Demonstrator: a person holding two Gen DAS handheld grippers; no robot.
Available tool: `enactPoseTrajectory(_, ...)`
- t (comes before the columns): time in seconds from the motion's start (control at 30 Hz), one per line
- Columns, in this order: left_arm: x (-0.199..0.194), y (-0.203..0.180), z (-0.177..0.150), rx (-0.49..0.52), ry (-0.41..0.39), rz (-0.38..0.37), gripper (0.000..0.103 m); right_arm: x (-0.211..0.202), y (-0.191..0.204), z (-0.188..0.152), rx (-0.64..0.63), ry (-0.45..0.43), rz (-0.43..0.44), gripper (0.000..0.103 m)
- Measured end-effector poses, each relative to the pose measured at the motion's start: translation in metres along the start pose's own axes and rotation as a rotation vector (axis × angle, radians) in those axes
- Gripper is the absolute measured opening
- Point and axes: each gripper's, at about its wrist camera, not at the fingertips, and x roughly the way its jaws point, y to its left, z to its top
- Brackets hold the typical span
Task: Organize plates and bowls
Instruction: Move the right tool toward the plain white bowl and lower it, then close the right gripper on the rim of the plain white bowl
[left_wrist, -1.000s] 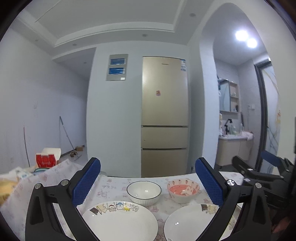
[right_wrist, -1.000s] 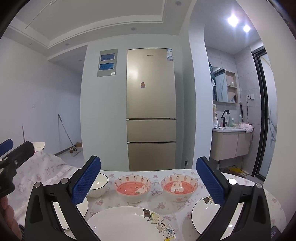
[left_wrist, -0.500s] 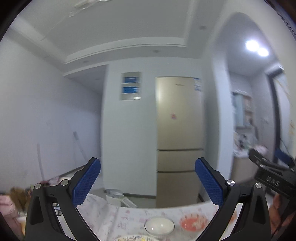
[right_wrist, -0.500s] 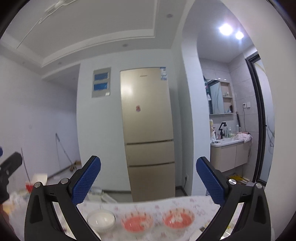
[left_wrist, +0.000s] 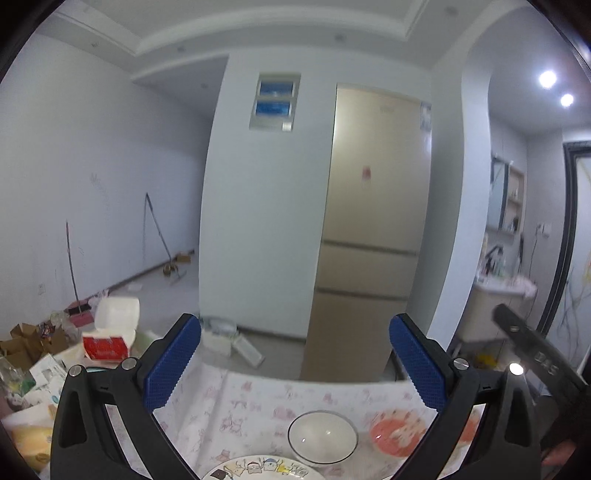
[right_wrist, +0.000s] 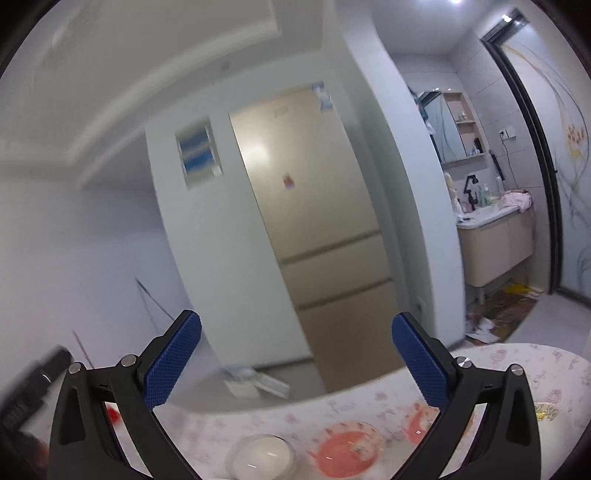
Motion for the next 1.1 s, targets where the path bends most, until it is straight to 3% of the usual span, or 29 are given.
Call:
enactPoseTrajectory(0.1, 0.041, -0.001, -0.009, 0.008, 0.113, -0.001, 0.103, 0.045, -0.007, -0.017, 0.042, 0.164, 0.075, 0.099)
enactPoseTrajectory(0.23, 0.095, 0.004, -0.027, -0.002, 0.274, -0.001, 0.103, 0.088, -0.012, -0.043, 0.069, 0.341, 0.064, 0.094)
enactPoseTrajectory(0.33, 0.132, 0.017, -0.048, -0.056, 0.377, 0.0, 0.103, 0.12, -0.006, -0.068, 0.102, 0.526, 0.208, 0.092)
enactPoseTrajectory(0.4, 0.156, 0.027, -0.066, -0.078, 0.456, 0.016, 0.102, 0.136, 0.0, -0.086, 0.086, 0.624, 0.182, 0.087)
enactPoseTrajectory(0.53, 0.196, 0.031, -0.098, -0.079, 0.585, 0.027, 0.09, 0.153, 0.011, -0.111, 0.059, 0.758, 0.164, 0.072)
enactPoseTrajectory(0.63, 0.211, 0.035, -0.118, -0.098, 0.659, 0.014, 0.083, 0.162, 0.014, -0.127, 0.052, 0.823, 0.129, 0.06)
enactPoseTrajectory(0.73, 0.22, 0.032, -0.133, -0.101, 0.736, 0.023, 0.055, 0.166, 0.015, -0.136, 0.073, 0.862, 0.117, 0.055)
enactPoseTrajectory(0.87, 0.227, 0.027, -0.144, -0.118, 0.782, 0.001, 0.053, 0.177, 0.017, -0.148, 0.026, 0.899, 0.112, 0.043)
enactPoseTrajectory(0.93, 0.232, 0.027, -0.151, -0.108, 0.799, -0.002, 0.051, 0.184, 0.017, -0.156, 0.028, 0.938, 0.106, 0.031)
enactPoseTrajectory(1.0, 0.232, 0.024, -0.152, -0.112, 0.816, -0.021, 0.047, 0.189, 0.018, -0.164, 0.019, 0.969, 0.08, 0.03)
enactPoseTrajectory(1.1, 0.239, 0.026, -0.158, -0.126, 0.843, -0.048, 0.041, 0.181, 0.025, -0.157, -0.048, 0.911, 0.003, 0.028)
